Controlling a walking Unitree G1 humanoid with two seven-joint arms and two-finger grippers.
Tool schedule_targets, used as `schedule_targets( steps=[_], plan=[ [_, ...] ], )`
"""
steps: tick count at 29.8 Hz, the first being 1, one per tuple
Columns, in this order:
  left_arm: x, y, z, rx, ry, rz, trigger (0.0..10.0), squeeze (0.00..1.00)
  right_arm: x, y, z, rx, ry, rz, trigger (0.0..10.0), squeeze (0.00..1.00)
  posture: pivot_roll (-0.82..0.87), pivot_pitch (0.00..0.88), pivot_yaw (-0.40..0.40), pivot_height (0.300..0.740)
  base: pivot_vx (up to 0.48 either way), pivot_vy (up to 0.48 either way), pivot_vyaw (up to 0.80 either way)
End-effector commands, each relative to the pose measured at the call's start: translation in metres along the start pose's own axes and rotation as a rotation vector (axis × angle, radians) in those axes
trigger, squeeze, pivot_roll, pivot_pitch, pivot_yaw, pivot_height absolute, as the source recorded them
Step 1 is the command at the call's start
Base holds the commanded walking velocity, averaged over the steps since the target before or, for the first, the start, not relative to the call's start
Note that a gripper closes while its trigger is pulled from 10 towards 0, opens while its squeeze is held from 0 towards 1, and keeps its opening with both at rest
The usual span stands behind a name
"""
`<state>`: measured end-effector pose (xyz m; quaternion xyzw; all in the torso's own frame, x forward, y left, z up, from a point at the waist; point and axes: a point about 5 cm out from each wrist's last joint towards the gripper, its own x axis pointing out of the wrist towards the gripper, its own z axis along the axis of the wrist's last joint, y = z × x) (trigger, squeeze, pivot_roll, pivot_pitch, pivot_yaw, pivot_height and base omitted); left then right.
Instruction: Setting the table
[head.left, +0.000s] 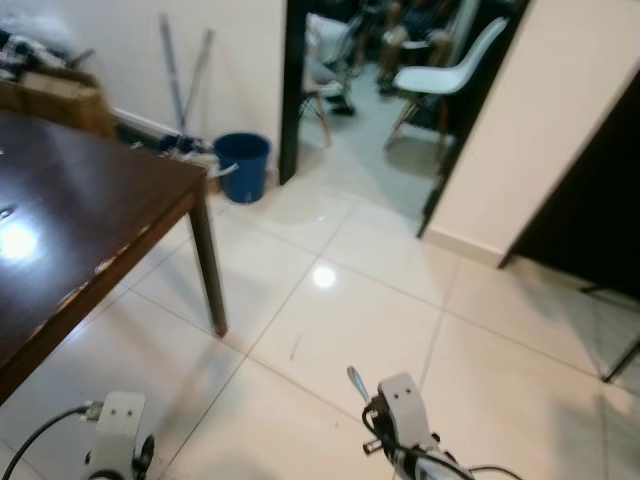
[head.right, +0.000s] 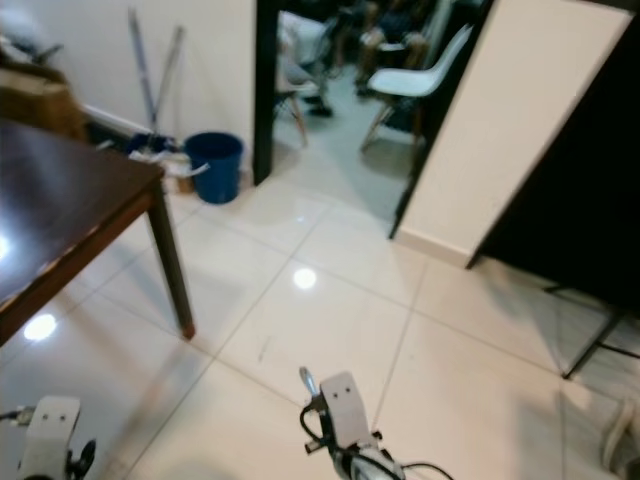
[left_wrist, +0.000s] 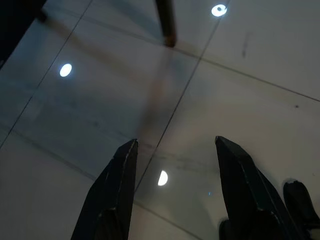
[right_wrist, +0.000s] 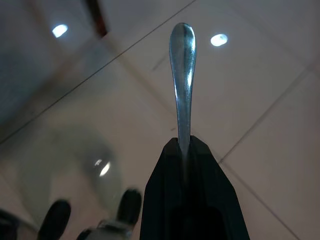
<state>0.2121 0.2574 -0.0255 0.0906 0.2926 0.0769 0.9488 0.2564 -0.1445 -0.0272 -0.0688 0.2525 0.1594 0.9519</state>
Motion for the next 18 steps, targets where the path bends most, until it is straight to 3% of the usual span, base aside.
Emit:
schedule_targets(
  steps=[1,18],
  plan=[
    [-0.0046,0.0017,-0.0159,0.003,0.056,0.006,10.0,0.00,-0.0024,0.0024,-0.0070,0.008,0.014,0.002,10.0,0.00,0.07,0.011,0.014,0.740,0.000,0.000,-0.77],
    [-0.0017,0.0029,-0.0169,0.000,0.044,0.014,10.0,0.00,-0.0021,0.0016,-0.0071,0.002,0.007,-0.001,10.0,0.00,0.06,0.010,0.013,0.740,0.000,0.000,-0.77]
  ],
)
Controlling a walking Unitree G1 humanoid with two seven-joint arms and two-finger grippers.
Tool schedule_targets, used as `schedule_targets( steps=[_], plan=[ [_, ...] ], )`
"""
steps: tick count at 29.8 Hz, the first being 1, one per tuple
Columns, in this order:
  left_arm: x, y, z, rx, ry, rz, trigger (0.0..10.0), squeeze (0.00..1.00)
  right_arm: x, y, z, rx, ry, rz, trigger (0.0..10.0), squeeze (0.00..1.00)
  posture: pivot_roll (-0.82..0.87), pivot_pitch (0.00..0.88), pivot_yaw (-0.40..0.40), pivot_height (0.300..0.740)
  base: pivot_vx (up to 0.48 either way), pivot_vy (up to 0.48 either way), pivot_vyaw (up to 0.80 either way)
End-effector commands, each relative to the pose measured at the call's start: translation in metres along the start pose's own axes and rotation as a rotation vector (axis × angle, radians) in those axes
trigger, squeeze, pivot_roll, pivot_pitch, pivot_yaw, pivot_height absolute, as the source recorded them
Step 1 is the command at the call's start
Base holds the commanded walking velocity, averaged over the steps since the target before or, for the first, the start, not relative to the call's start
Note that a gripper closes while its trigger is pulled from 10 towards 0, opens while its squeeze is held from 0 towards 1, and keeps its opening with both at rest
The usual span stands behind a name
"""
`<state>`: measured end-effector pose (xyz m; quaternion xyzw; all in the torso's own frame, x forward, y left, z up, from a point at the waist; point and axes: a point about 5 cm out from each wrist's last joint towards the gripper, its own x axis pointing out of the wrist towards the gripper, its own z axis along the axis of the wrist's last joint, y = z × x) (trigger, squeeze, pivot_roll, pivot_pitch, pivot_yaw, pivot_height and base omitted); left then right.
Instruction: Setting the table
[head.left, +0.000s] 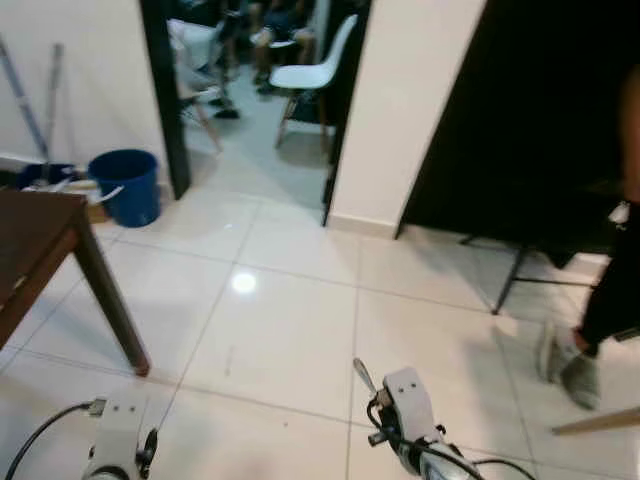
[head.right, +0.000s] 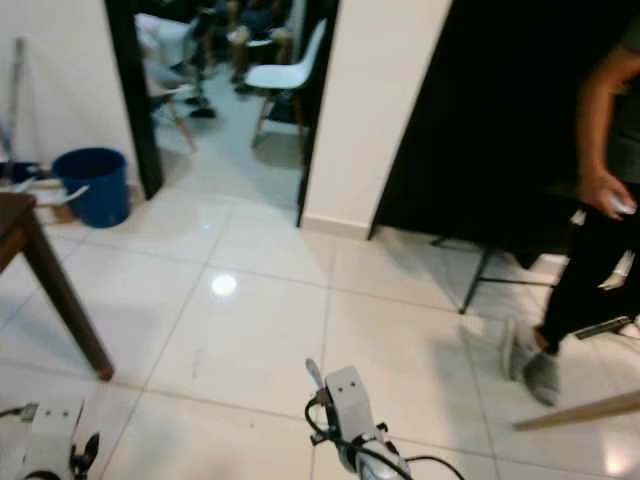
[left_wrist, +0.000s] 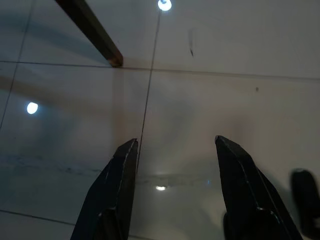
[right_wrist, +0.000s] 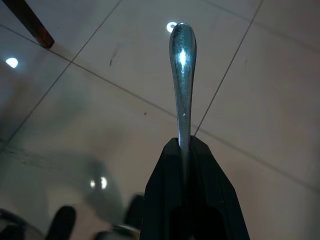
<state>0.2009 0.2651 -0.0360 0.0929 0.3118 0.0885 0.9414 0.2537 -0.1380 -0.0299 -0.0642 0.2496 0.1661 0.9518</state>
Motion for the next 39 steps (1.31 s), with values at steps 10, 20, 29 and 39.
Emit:
schedule_targets(
  steps=[10,20,29,39],
  plan=[
    [0.002,-0.007,0.002,-0.010,-0.014,-0.017,10.0,0.00,-0.004,-0.008,-0.005,-0.005,0.016,-0.029,10.0,0.00,0.05,0.014,0.024,0.740,0.000,0.000,-0.77],
    [0.009,-0.014,0.024,0.045,-0.082,-0.081,10.0,0.00,-0.003,-0.015,-0.003,0.043,0.000,-0.096,10.0,0.00,0.04,0.005,0.072,0.740,0.000,0.000,-0.77],
    [0.014,-0.019,0.037,0.058,-0.118,-0.110,10.0,0.00,-0.005,-0.020,-0.004,0.068,0.002,-0.126,10.0,0.00,0.04,0.001,0.078,0.740,0.000,0.000,-0.77],
    [0.014,-0.020,0.038,0.059,-0.122,-0.116,10.0,0.00,-0.003,-0.018,-0.002,0.083,-0.007,-0.135,10.0,0.00,0.04,0.001,0.077,0.740,0.000,0.000,-0.77]
  ],
)
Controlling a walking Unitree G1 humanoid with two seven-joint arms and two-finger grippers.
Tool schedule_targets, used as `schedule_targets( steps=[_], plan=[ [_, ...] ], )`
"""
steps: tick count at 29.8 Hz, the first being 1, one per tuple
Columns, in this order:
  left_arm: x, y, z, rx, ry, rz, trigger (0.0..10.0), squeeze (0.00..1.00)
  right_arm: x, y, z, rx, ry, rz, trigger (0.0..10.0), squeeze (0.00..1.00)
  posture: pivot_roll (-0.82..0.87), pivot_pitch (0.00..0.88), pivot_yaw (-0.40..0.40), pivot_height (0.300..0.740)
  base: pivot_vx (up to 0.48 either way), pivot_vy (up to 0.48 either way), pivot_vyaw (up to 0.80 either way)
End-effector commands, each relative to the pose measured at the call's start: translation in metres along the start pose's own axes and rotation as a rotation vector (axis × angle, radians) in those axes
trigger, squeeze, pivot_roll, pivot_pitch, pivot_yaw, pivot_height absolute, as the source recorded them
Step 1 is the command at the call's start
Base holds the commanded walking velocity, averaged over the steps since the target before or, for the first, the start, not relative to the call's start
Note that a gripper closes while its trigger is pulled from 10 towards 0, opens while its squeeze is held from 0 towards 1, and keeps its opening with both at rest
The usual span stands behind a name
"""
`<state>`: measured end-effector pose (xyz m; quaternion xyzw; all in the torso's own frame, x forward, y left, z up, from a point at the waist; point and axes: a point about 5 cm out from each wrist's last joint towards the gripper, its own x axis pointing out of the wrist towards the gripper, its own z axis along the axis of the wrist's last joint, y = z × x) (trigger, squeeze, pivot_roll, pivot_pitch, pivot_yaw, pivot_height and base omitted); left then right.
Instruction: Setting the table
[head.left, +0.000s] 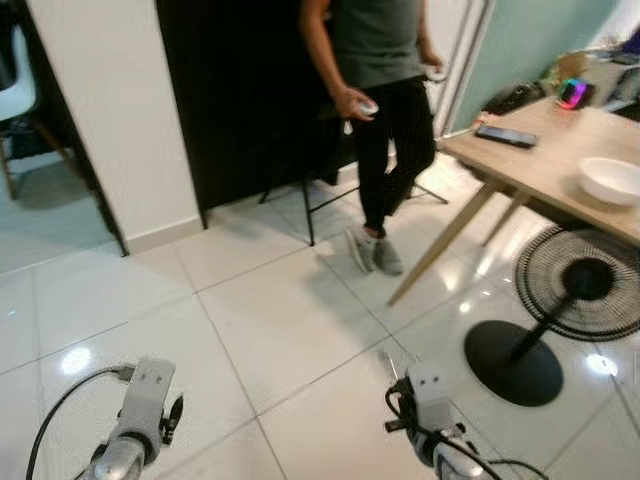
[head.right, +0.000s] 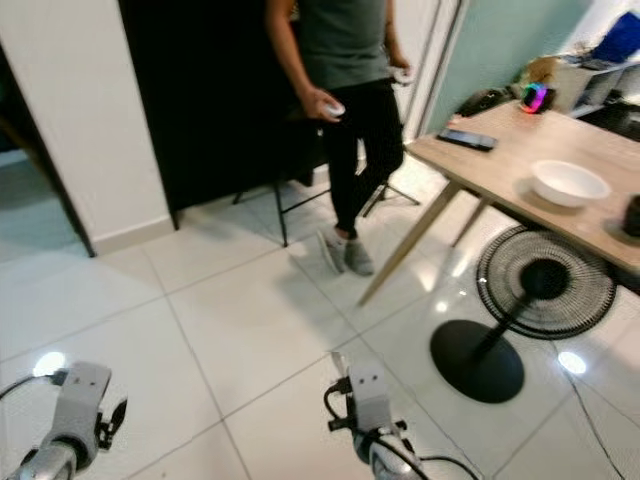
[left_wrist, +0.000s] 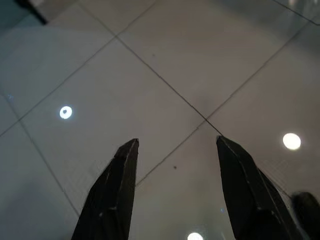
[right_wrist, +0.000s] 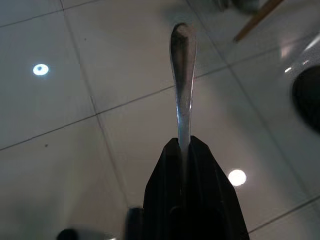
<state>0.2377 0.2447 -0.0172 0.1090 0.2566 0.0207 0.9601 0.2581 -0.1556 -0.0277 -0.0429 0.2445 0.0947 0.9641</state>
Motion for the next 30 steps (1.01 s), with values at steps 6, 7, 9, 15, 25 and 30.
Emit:
schedule_targets(
  steps=[6,7,9,15,25,30],
  plan=[
    [0.000,-0.004,0.006,0.107,-0.036,-0.058,10.0,0.00,0.001,-0.001,0.004,0.014,-0.015,-0.019,10.0,0.00,0.04,0.003,0.079,0.740,0.000,0.000,-0.77],
    [0.000,-0.006,0.009,0.153,-0.052,-0.078,10.0,0.00,0.001,-0.001,0.004,0.014,-0.017,-0.020,10.0,0.00,0.04,0.003,0.079,0.740,0.000,0.000,-0.77],
    [0.001,-0.009,0.012,0.201,-0.074,-0.108,10.0,0.00,0.001,-0.002,0.004,0.013,-0.017,-0.023,10.0,0.00,0.04,0.004,0.078,0.740,0.000,0.000,-0.77],
    [0.008,-0.006,0.032,0.179,-0.119,-0.107,10.0,0.00,0.000,-0.004,0.003,-0.019,-0.018,-0.028,10.0,0.00,0.04,0.008,0.072,0.740,0.000,0.000,-0.77],
    [0.021,-0.033,0.064,0.161,-0.196,-0.169,10.0,0.00,-0.001,-0.039,0.019,0.054,-0.079,-0.172,10.0,0.00,0.02,0.014,0.080,0.740,0.000,0.000,-0.77],
    [0.023,-0.046,0.073,0.175,-0.221,-0.215,10.0,0.00,-0.008,-0.059,0.018,0.075,-0.094,-0.242,10.0,0.00,0.01,0.019,0.089,0.740,0.000,0.000,-0.77]
  ],
)
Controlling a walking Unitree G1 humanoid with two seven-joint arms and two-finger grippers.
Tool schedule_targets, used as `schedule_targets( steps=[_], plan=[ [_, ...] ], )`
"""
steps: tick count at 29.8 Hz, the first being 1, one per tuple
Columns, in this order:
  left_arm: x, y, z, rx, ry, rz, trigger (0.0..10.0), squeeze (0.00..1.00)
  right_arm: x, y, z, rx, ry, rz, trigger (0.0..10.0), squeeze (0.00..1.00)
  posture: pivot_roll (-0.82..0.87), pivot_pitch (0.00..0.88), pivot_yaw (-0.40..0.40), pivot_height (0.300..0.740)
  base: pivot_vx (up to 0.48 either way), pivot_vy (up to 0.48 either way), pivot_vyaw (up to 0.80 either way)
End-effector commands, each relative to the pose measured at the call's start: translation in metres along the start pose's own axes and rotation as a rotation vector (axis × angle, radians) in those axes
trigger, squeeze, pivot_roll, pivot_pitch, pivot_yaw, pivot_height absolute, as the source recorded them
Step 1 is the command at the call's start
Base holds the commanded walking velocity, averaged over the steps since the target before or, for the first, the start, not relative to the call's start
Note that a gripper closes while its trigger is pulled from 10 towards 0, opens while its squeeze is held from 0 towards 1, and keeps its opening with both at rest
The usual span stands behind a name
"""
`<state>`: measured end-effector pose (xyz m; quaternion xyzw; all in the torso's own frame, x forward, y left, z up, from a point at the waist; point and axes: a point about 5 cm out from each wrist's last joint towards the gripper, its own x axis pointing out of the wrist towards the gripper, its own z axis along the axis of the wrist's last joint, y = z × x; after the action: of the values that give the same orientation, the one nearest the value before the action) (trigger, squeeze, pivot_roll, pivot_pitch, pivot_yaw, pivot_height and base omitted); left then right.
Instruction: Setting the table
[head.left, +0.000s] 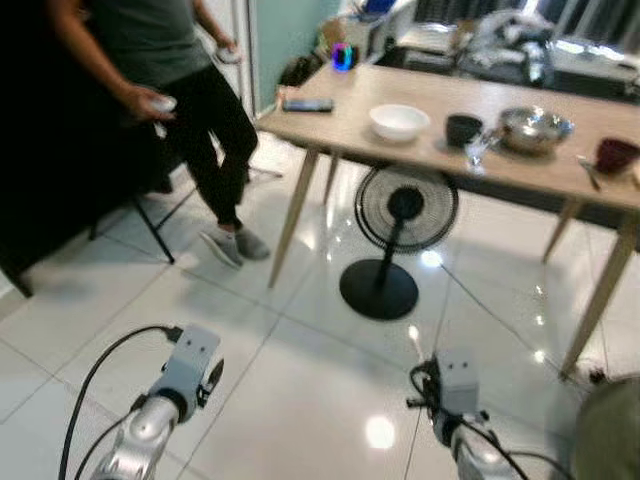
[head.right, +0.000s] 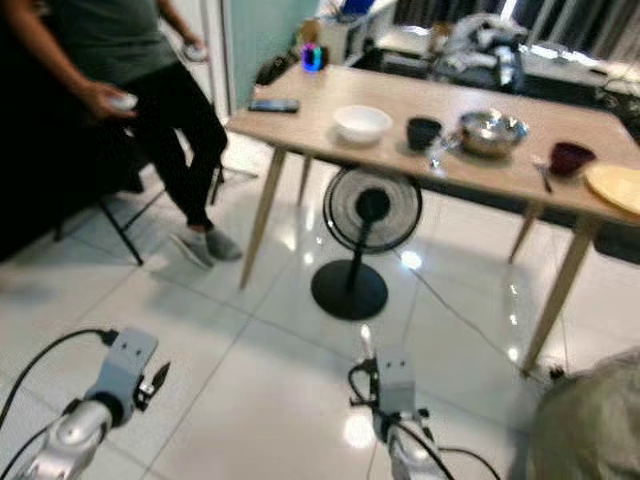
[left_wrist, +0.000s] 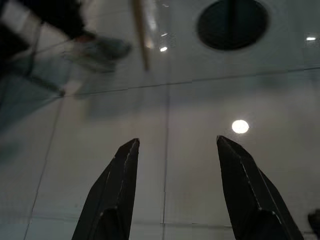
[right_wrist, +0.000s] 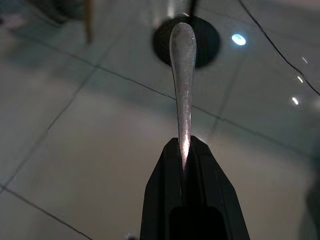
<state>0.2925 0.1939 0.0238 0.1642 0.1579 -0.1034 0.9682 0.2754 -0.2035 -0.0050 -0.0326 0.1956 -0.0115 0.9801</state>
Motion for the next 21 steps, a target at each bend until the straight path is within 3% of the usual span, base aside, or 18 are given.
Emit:
schedule_targets(
  steps=[1,9,13,21],
  plan=[
    [0.001,-0.005,0.001,0.006,0.002,-0.026,10.0,0.00,-0.004,-0.009,-0.004,0.001,0.003,-0.034,10.0,0.00,0.01,0.020,0.089,0.740,0.000,0.000,-0.77],
    [-0.009,0.004,-0.012,-0.021,0.024,0.019,10.0,0.00,-0.002,0.007,0.002,-0.043,-0.036,0.036,10.0,0.00,0.02,0.023,0.080,0.740,0.000,0.000,-0.77],
    [-0.011,0.007,-0.001,-0.048,-0.037,0.040,10.0,0.00,0.004,0.016,0.017,-0.033,-0.091,0.067,10.0,0.00,0.03,0.020,0.070,0.740,0.000,0.000,-0.77],
    [-0.006,0.009,0.007,-0.061,-0.059,0.061,10.0,0.00,0.010,0.013,0.031,-0.001,-0.135,0.050,10.0,0.00,0.03,0.008,0.064,0.740,0.000,0.000,-0.77]
  ],
)
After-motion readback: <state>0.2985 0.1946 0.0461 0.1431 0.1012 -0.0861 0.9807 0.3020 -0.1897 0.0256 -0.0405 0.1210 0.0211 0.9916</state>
